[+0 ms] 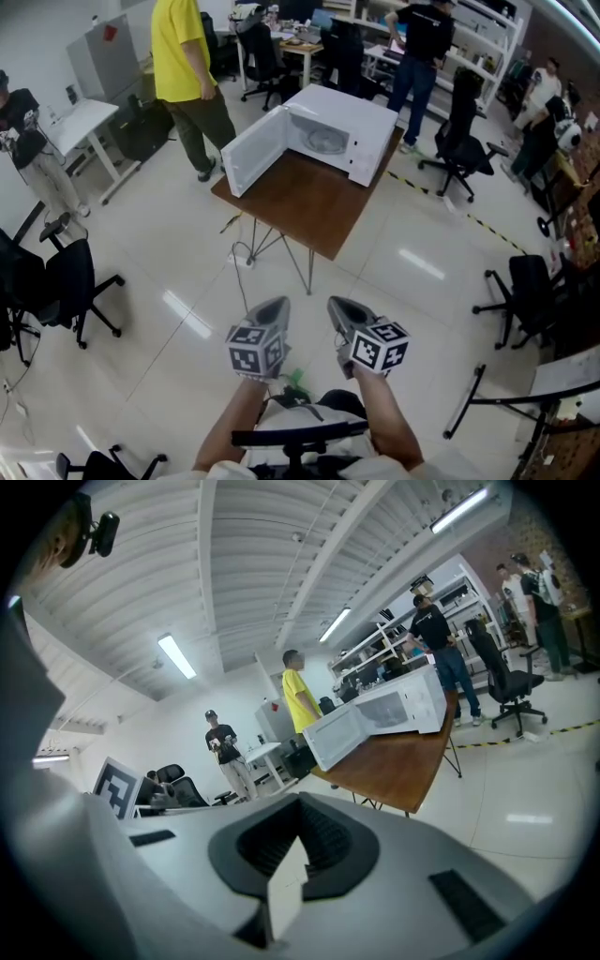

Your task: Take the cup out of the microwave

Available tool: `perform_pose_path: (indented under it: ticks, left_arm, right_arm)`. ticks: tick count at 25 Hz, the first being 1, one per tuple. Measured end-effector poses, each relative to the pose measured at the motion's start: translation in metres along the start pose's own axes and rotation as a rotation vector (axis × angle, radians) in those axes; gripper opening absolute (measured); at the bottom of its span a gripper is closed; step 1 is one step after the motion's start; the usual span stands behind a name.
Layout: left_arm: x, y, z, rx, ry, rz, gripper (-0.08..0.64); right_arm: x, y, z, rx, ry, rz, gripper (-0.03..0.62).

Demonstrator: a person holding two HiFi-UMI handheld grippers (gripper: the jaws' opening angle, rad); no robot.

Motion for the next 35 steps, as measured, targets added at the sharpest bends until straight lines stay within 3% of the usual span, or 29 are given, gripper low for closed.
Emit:
perform_pose_path:
  ticks: [16,35]
  left_arm:
    - [0.01,0.015,-0.032,-0.02,0.012,-0.011,0.002]
    - [0.091,0.084,-0.052,0.022,0.029,-0.015,0.002]
  right_arm:
    - [0.037,0.002,-0.007,-0.007,-0.006,-0.018,0.012]
    - [0.107,0.041,0.068,0.041,-0.035,0.021,0.012]
Point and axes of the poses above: the fingertips, and each gripper's own axes: x forward along the fingers, z to its right, y out of its top, the point moved 8 cm from there along -x, backward along the fingers, and after that the axes turned 15 degrees about -x, right-handed, at the moved point
